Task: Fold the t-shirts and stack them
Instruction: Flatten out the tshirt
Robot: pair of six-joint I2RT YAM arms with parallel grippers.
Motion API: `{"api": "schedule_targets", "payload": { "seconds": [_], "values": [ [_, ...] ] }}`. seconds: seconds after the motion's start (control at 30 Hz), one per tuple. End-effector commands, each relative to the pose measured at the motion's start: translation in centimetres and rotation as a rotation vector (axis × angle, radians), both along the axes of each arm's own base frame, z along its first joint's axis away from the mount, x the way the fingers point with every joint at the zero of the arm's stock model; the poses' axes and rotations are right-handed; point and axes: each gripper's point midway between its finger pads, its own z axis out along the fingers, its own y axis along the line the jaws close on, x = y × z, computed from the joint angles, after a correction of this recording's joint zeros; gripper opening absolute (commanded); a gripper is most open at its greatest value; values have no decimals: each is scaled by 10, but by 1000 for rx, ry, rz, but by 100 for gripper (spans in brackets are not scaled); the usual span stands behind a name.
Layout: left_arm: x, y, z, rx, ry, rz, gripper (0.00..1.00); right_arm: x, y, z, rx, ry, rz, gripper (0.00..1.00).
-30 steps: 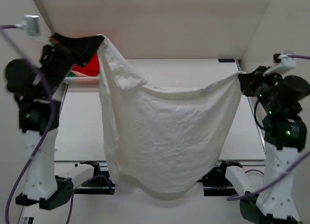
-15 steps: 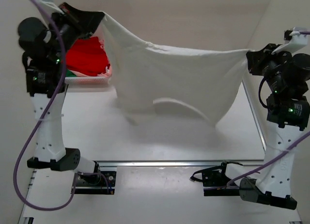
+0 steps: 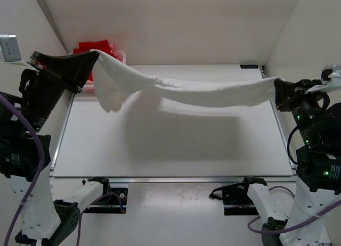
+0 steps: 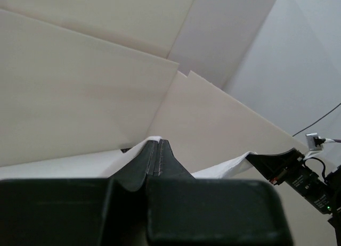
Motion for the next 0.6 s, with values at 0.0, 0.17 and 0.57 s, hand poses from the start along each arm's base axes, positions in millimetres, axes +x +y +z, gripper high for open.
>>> {"api": "schedule_targets", "payload": {
  "seconds": [0.0,0.17,0.57],
  "values": [
    [-11,2,9,-2,-7,8,0,-31,-3,21,-10,-84,-39,1],
    [-35,-2,44,-54,-71,-54,0,-67,-10,58,-9,-175,-90,0],
    [93,-24,2,-33,33,-84,0,53,-7,-5,-49,8,-23,0]
  ]
}}
